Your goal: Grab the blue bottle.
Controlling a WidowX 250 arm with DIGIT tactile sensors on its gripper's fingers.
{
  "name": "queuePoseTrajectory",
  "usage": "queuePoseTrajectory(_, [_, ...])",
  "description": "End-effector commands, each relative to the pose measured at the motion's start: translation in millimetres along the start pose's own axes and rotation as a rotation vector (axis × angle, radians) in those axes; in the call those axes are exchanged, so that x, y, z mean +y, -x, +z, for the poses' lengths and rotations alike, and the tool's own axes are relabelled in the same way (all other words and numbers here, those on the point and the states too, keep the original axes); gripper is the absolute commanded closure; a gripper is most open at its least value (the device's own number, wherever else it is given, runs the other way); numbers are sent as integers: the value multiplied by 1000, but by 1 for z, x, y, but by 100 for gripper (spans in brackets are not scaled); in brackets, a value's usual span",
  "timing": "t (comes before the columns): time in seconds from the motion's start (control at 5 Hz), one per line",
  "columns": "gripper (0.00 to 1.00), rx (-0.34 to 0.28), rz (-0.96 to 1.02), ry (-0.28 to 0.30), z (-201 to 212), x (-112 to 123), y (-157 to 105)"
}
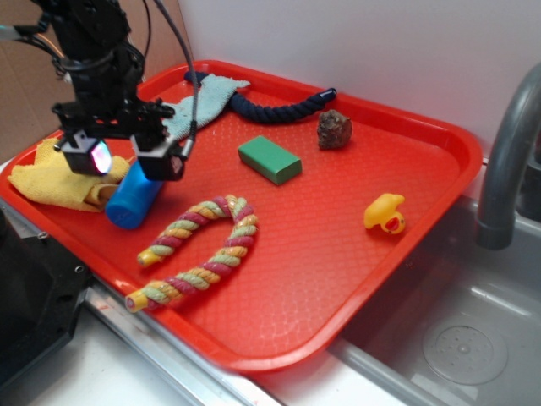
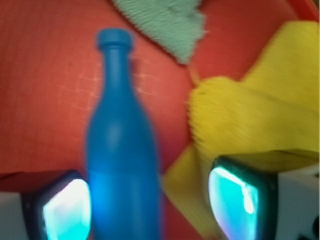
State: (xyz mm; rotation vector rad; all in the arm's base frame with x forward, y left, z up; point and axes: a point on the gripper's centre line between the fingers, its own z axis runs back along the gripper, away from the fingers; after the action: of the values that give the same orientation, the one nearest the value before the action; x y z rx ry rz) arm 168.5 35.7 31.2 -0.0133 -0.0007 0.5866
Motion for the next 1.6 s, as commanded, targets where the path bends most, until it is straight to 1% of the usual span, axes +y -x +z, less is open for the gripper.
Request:
queuePoseTrajectory(0.0, [100,31,-9,10,-15,-7,11])
queuePoseTrajectory(0.2, [100,52,-143,9,13,-10,12])
queuePoseTrajectory(0.4, [100,35,-306,29,63,-15,15])
queuePoseTrajectory(0.6, [100,14,-389,-19,110,-23,23])
queuePoseTrajectory(0.8, [100,49,-448,-24,151,-26,29])
queuePoseTrajectory(1.0, [100,64,-415,-22,156,-19,27])
queuePoseTrajectory(1.4, [100,137,-360,-94,87,7,13])
